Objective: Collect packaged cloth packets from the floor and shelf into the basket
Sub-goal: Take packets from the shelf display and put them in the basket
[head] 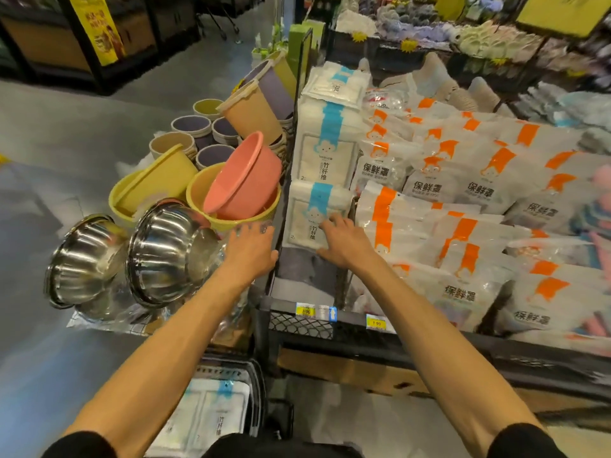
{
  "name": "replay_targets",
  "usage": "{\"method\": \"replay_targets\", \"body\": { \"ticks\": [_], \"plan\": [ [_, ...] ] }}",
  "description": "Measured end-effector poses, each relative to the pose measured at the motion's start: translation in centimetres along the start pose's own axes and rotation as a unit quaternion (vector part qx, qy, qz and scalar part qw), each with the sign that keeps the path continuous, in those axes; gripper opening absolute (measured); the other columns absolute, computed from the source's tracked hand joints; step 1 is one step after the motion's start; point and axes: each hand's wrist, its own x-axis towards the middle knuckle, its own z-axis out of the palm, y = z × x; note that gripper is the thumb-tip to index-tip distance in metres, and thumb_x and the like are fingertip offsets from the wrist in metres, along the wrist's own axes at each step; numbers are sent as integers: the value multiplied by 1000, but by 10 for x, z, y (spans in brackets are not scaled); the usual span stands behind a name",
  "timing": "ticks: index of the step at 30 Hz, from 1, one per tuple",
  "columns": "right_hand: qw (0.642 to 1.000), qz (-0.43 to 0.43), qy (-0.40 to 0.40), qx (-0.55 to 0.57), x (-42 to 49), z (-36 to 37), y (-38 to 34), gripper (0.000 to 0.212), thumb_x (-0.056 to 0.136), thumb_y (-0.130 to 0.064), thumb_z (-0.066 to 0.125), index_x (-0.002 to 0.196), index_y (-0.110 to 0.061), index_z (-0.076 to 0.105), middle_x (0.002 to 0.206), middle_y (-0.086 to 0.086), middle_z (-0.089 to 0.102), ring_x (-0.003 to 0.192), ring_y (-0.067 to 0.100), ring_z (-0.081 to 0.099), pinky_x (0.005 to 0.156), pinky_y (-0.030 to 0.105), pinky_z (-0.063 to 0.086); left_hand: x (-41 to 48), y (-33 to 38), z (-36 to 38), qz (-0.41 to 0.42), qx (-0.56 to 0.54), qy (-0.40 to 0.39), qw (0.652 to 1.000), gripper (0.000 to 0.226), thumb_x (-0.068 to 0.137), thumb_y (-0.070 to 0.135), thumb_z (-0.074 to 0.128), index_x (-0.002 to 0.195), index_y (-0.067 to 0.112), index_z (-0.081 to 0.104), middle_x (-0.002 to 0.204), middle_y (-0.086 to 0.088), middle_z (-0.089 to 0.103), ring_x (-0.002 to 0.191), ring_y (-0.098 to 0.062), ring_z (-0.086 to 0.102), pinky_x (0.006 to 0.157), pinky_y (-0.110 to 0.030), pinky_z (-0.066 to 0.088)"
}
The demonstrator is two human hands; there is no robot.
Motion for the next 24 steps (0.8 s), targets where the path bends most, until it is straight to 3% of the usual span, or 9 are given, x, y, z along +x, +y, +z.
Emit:
{"method": "replay_targets", "body": {
  "ticks": [11,17,21,24],
  "plan": [
    [999,27,-5,23,-125,-10,-42,60,92,-41,62,142,-12,43,147,14,39,134,35,38,104,49,40,-95,-4,-3,29,3,43,999,54,95,41,54,142,16,45,146,-13,47,131,-36,46,101,-52,41],
    [999,22,-14,34,-182,7,-85,64,94,-43,59,148,-14,37,153,13,33,138,35,34,106,50,36,-173,-17,-4,17,-1,26,1000,53,97,40,51,145,18,43,143,-15,51,132,-36,46,103,-53,40],
    [999,12,-33,37,-213,13,-113,60,96,-40,58,146,-13,40,152,14,35,138,36,35,107,51,37,-213,-35,2,-8,0,-18,1000,53,97,40,51,145,18,41,148,-16,44,136,-38,41,105,-57,38],
    [998,10,-43,50,-227,12,-129,59,95,-39,61,144,-10,43,150,14,37,138,36,33,107,51,38,-235,-47,3,0,2,-9,1000,57,97,42,49,148,18,38,151,-13,43,137,-38,40,107,-59,38]
  ]
}}
